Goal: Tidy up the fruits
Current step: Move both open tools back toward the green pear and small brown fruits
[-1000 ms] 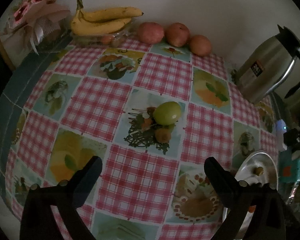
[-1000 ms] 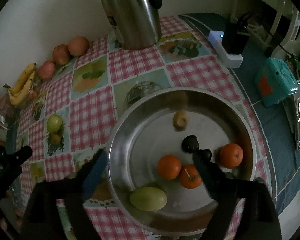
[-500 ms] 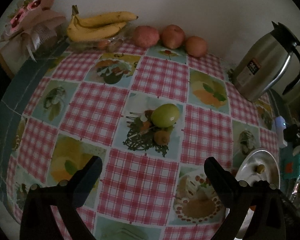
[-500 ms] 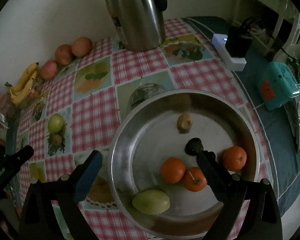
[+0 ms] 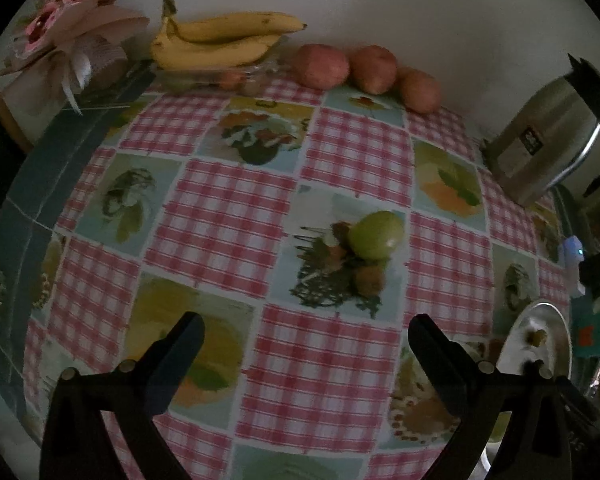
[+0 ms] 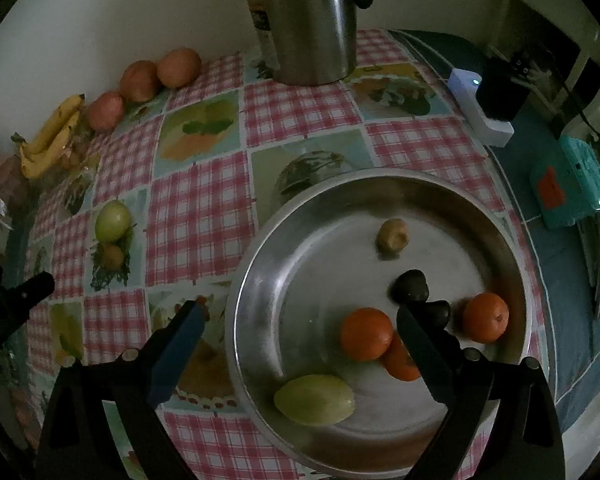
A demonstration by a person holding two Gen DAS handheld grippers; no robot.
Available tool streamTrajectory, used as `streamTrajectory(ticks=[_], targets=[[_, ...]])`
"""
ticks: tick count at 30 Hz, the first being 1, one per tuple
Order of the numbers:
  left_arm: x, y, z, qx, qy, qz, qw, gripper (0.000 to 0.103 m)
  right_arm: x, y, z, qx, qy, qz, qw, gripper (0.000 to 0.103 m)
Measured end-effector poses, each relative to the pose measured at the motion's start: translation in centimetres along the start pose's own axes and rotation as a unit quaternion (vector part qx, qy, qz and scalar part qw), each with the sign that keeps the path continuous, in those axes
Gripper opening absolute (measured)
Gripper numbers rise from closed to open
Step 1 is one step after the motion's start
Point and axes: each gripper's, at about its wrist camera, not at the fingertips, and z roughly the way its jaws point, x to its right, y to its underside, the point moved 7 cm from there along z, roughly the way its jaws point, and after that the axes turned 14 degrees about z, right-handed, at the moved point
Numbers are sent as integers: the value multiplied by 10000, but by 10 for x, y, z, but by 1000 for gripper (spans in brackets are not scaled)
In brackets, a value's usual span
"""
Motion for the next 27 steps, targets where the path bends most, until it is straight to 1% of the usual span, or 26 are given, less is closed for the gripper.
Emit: streamTrajectory(ticks=[3, 6, 14, 17, 24, 27], targets=[[-12, -1, -1, -2, -42, -55, 10000, 103, -6, 2, 1, -10, 26, -99, 9999, 97], [-25, -2, -1, 9, 8, -157, 9999, 103, -11, 4, 2, -7, 65, -181, 9998, 97], [-62, -4, -7, 77, -160, -405, 9990, 103, -30, 14, 8, -68, 137, -400, 9991, 97], [-73, -4, -9, 116, -151, -531, 9984, 103, -40, 18, 9, -52, 91, -481, 9988, 97], [-90, -5, -12, 182, -161, -765, 9968, 103, -66, 20, 5, 187, -45, -705, 9973, 97], [-90, -7, -10, 201, -78, -820, 9964, 103, -75, 23, 9, 113, -200, -713, 9972, 97]])
